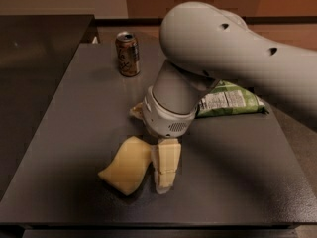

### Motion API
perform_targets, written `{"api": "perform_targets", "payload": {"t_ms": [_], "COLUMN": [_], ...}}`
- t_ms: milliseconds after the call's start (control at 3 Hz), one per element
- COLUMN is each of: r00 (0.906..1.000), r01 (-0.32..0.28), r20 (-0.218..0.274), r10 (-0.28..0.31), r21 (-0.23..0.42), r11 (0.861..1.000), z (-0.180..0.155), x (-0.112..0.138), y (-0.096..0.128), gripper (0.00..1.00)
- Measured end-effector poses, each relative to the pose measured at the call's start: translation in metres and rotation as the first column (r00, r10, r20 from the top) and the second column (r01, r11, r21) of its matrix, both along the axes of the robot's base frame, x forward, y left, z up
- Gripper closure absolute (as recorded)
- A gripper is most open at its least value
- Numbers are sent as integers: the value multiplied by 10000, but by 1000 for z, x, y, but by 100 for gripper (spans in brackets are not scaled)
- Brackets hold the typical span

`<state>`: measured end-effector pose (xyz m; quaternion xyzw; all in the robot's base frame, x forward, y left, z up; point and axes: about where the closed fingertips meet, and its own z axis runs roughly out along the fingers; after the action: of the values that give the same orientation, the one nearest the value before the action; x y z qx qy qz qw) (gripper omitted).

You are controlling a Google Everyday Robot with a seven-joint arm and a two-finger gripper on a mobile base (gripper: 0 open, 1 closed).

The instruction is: Pick sponge

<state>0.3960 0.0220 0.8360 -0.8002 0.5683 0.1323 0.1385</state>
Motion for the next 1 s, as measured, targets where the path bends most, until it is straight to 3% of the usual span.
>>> {"api": "perform_targets", "payload": {"t_ms": [333,1000], "r00": [10000,9997], "r01": [-4,-100], "r20": [-3,-228], "r10": [4,99], "r21": [5,-54], "r11": [10000,9999], "z": [0,2], "x": [0,-8], "y": [0,4], "gripper": [0,42]}}
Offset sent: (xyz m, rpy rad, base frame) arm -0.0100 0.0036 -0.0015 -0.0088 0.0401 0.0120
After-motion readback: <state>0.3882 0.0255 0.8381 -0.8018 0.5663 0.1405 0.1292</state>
